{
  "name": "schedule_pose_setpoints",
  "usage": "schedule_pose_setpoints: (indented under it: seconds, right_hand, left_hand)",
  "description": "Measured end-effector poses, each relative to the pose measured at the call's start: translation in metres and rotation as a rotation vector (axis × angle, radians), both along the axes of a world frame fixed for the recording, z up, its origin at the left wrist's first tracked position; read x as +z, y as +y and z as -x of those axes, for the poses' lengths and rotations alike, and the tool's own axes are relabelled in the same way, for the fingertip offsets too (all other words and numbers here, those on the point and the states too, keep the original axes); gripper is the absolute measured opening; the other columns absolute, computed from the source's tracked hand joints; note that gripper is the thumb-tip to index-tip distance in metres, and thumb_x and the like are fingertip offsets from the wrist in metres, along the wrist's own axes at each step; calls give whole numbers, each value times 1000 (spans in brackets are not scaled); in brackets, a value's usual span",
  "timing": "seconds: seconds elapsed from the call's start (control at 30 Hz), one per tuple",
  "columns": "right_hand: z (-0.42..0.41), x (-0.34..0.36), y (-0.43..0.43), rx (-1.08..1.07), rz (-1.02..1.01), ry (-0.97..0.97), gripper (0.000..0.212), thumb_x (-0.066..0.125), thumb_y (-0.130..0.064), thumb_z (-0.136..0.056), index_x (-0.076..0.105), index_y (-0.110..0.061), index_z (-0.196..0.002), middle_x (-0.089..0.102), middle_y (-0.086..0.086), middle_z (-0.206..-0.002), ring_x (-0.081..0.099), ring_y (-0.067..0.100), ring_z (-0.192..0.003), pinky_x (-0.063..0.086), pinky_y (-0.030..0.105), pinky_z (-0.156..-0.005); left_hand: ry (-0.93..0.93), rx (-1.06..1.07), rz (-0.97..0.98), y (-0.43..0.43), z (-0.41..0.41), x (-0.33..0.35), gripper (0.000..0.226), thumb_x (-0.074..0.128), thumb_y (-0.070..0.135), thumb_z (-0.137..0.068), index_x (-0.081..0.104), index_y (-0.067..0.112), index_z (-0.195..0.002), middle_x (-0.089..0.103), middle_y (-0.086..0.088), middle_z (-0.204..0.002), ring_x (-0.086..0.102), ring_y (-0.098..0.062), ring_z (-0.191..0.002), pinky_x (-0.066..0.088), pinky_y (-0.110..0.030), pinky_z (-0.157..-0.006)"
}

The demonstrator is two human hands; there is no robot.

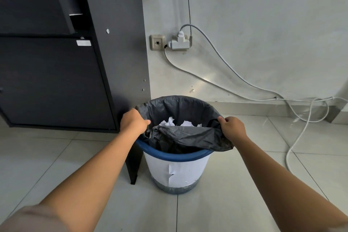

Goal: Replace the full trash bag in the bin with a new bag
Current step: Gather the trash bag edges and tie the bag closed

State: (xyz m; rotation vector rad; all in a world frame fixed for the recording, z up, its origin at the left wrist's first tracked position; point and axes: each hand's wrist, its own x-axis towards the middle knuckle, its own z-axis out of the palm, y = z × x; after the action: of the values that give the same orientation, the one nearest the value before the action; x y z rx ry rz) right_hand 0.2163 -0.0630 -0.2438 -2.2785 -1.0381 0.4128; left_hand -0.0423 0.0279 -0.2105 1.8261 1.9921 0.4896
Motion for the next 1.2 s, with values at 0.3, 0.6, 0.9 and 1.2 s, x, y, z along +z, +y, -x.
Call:
schedule_pose_setpoints:
  seconds: [0.3,0.6,0.9,1.2]
  right_hand:
    - [-5,0,18,-76,-184,-75,19,62,-8,-82,63,11,-80,63,28,-81,59,39,-79,45,37,-66]
    - [-4,10,46,30,-360,67,25,43,-1,-85,48,1,-109,56,14,-99,48,25,-83,38,30,-72]
    - [-23,13,74,-3,-13,-64,38,57,-21,-88,49,1,-59,44,14,-56,45,27,-55,31,30,-45]
    - [-22,-1,79,63,-352,-49,21,45,-4,-89,55,1,-107,56,14,-106,52,29,-94,37,28,-77]
  left_hand:
    - [442,-155,-160,16,-3,-10,18,54,13,-92,64,7,-106,55,-11,-117,50,-28,-112,48,-34,-78]
    - [-267,54,-104,34,-16,-14,34,41,26,-98,39,-1,-119,53,-24,-125,54,-41,-111,46,-47,-92]
    - [-16,-55,-207,49,-24,-24,59,60,28,-90,33,0,-135,46,-21,-134,49,-37,-120,45,-45,-93]
    - [167,-133,-367,66,-19,-26,15,50,14,-93,60,7,-101,51,-16,-117,54,-35,-104,41,-33,-72]
